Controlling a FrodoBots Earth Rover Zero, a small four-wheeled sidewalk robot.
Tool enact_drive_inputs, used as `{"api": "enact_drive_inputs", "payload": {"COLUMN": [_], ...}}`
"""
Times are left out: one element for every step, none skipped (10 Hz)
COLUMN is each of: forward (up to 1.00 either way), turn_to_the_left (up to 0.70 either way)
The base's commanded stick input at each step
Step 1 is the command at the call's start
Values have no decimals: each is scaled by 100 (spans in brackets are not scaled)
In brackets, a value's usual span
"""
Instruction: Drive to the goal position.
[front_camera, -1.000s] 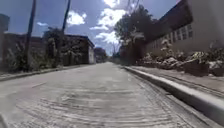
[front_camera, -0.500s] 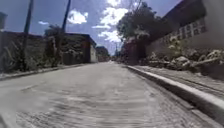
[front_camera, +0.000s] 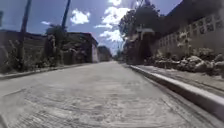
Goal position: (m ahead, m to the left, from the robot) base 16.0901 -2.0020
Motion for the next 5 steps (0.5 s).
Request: {"api": "enact_drive_inputs", "payload": {"forward": [100,100,100,100,100], "turn_to_the_left": [0,0,0,0,0]}}
